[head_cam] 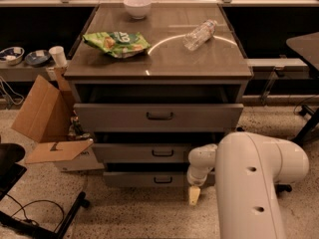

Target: Open bottom drawer

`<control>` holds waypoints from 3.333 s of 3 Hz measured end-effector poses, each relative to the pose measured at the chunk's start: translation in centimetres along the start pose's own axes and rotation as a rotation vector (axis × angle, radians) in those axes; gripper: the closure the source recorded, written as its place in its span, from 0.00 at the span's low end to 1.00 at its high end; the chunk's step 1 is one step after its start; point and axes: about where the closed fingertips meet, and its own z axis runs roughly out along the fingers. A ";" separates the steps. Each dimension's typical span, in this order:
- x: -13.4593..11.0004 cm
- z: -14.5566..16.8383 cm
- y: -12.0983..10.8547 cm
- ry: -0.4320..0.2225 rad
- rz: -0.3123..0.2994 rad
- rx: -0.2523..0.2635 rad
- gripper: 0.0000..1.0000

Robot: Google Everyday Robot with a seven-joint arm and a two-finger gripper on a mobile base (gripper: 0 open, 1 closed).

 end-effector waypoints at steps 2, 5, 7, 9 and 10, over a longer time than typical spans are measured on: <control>-0.1 4.5 -2.9 0.048 0.066 -0.002 0.17; 0.2 5.2 -3.9 0.040 0.114 0.013 0.87; 2.8 5.5 -0.5 0.065 0.182 -0.025 1.00; 3.3 5.8 1.0 0.076 0.211 -0.044 1.00; 4.3 5.2 1.1 0.082 0.246 -0.035 1.00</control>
Offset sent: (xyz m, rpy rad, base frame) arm 0.0477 0.0054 -0.0670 -0.0701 0.0130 -0.1242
